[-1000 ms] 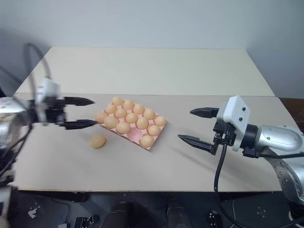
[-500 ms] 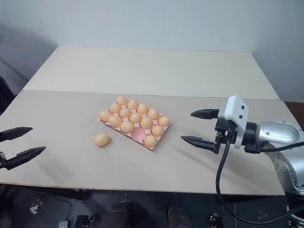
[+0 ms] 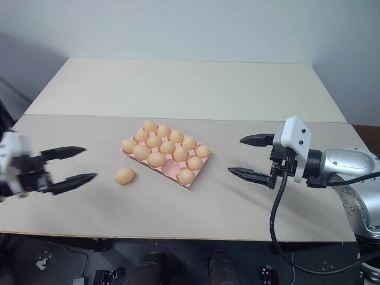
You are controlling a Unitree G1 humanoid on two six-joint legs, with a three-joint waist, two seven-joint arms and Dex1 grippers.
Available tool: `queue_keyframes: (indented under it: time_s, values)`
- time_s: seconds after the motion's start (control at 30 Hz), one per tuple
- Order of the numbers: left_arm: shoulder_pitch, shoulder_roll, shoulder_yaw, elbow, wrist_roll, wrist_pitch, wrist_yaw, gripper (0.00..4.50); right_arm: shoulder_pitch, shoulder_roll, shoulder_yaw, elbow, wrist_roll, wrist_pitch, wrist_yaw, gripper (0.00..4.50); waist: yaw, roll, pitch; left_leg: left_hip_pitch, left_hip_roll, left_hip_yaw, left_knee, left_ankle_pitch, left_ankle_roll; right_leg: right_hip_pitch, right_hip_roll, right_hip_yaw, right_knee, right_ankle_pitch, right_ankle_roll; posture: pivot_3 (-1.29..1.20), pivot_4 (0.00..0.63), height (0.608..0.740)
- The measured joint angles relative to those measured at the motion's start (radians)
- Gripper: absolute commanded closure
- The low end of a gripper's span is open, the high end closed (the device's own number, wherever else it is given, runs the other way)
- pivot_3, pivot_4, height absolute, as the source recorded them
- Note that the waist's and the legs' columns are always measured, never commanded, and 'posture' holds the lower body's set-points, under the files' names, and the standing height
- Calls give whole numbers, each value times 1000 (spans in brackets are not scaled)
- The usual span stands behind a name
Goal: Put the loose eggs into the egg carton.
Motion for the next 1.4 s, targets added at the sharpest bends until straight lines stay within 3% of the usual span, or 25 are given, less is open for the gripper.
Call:
queue_keyframes:
  time_s: [0.17,0.37,0.47,0.67,1.03,1.4]
  values:
    - [-98,-54,-212,55,134,9,119,29,34,-1,-19,-52,6,5,-26,0,-4,0,0,-1,0,0,0,0,0,-1,0,0,0,0,0,0,150,740]
    - [-125,-90,-303,111,204,18,187,29,82,-1,-73,-109,24,25,-58,0,-2,0,0,-1,0,0,0,0,0,-1,0,1,0,0,0,0,150,740]
    - [-132,-92,-332,147,239,17,207,627,85,-1,-84,-122,29,27,-67,0,-1,0,0,-1,0,0,0,0,0,-1,0,1,0,0,0,0,150,740]
    - [-166,-113,-349,178,255,14,215,2552,93,-1,-85,-133,44,30,-84,0,1,0,0,-1,0,0,0,0,0,-1,0,1,0,0,0,0,150,740]
    - [-234,-82,-286,81,110,55,107,2552,106,-1,-85,-134,51,30,-103,0,5,0,0,-1,0,0,1,0,0,0,0,0,0,0,0,0,150,740]
    - [-453,-294,-510,108,162,117,164,2552,140,6,-92,-165,51,29,-146,0,12,0,0,-1,-1,0,1,0,0,0,0,1,0,0,0,0,150,740]
